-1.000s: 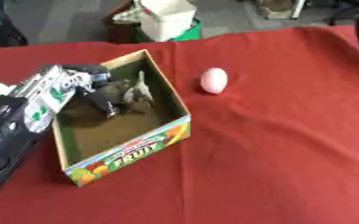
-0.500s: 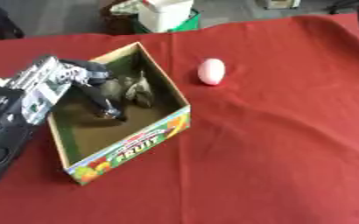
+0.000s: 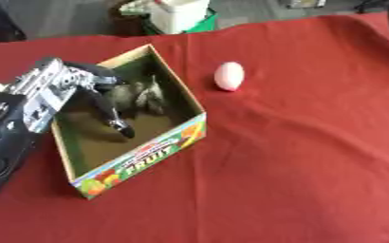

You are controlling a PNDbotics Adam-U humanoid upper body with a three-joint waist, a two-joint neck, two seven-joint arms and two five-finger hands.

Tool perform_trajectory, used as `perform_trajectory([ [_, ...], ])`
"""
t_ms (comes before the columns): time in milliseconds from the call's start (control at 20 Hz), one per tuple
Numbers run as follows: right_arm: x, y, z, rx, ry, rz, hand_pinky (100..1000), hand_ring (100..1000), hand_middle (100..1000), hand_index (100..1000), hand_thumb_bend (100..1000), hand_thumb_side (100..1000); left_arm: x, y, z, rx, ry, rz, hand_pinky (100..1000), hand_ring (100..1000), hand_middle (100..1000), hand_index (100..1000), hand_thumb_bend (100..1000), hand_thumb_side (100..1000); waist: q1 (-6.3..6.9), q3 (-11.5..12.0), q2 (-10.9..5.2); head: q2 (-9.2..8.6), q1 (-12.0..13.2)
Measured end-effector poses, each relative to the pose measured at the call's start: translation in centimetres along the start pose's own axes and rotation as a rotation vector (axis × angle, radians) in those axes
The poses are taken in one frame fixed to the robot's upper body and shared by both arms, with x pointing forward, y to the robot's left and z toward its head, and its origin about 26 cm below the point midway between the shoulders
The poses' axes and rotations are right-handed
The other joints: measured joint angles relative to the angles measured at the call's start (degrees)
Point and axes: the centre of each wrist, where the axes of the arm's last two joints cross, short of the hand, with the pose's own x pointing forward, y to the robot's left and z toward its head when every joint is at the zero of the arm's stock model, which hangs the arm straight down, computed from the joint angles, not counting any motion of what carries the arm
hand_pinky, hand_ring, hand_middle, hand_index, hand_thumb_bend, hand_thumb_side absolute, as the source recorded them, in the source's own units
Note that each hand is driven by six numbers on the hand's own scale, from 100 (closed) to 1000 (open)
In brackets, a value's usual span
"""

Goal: Pick up objects on the table and place them in the box.

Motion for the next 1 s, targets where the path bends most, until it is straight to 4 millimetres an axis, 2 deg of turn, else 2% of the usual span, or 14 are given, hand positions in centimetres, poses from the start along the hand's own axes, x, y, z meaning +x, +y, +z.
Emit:
perform_trajectory([
  [250,0.0,0.0,0.0,-0.002,0.004,-0.002,693,842,826,892,208,1000,0.5,1.7,2.3,0.093,-0.034,0.013,761,818,897,971,786,616,-0.01,0.40,-0.24,0.27,-0.28],
  [550,0.0,0.0,0.0,-0.003,0.008,-0.005,694,842,826,892,204,1000,0.9,3.8,6.5,0.263,-0.071,0.035,752,803,877,944,739,667,-0.37,1.35,-0.77,0.76,-0.59],
  [750,0.0,0.0,0.1,-0.004,0.013,-0.006,694,843,826,892,203,1000,0.8,4.4,9.5,0.401,-0.100,0.071,746,790,863,936,718,698,-0.85,2.10,-0.82,1.01,0.07],
  [1000,-0.1,0.0,0.1,-0.009,0.019,-0.005,694,843,826,891,197,1000,0.9,4.5,13.9,0.605,-0.162,0.122,720,755,826,907,651,744,-1.46,3.11,-1.16,1.02,0.62],
])
